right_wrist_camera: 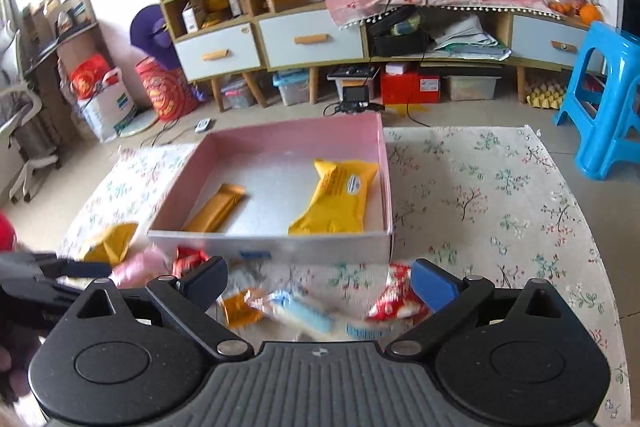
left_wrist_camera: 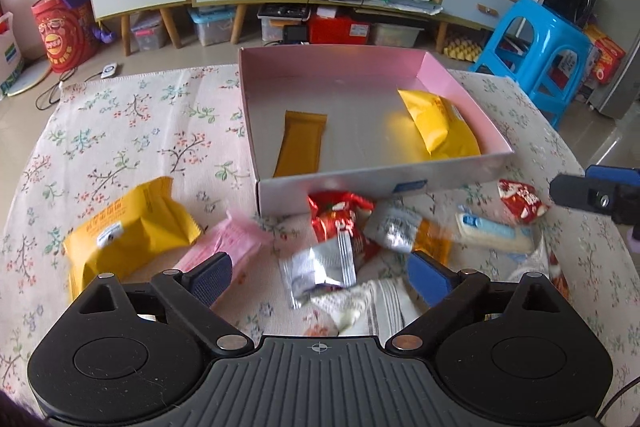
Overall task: Organize snacks
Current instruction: 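Grasp a white snack packet with the left tool while the right tool grasps another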
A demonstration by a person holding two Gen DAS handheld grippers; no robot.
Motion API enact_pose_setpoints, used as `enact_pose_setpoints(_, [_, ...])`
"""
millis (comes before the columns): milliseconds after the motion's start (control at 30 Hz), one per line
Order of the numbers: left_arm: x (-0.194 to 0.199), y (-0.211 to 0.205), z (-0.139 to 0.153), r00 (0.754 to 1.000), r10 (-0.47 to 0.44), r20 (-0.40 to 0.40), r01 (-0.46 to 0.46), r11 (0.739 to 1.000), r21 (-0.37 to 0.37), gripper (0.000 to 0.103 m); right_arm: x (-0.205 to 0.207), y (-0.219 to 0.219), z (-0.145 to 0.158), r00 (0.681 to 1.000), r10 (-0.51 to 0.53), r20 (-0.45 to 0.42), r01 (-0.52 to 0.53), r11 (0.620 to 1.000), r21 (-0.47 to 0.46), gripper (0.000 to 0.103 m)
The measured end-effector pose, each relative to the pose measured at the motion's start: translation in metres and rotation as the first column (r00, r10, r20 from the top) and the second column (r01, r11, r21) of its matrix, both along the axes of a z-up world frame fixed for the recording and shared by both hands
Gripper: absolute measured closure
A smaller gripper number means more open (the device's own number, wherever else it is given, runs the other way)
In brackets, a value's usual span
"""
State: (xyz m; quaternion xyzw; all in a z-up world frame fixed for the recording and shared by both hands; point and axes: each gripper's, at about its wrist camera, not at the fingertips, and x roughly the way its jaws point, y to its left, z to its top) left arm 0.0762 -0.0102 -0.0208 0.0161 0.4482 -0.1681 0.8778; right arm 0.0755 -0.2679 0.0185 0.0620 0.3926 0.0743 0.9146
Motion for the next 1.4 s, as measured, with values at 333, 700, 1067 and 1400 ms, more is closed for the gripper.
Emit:
enact_pose_setpoints(333, [-0.01,0.001,-0.006,0.996,0.027,-0.08,-0.034,0.996,-0.087,0.007,-0.007,0.002,-0.017,0.985,-0.063,-0.161,0.082,0.99,0.118,0.013])
enact_pose_setpoints(700, [-0.014,-0.016,-0.01,0.995,0.023,-0.096,-0.034,0.993,-0.112,0.013,-0.005,0.006,-0.039,0.952,-0.115,-0.285,0.157,0.98,0.127,0.013])
enact_pose_setpoints(1067, [-0.017,-0.029,-0.014,0.994,0.001,-0.105,-0.011,0.995,-0.095,0.044,-0.004,-0.003,-0.051,0.922,-0.156,-0.354,0.21,0.97,0.119,0.015])
enact_pose_setpoints(1400, [-0.013,-0.023,-0.015,0.993,0.078,-0.094,-0.088,0.991,-0.106,0.061,-0.004,-0.005,-0.051,0.914,-0.178,-0.364,0.233,0.966,0.114,0.027])
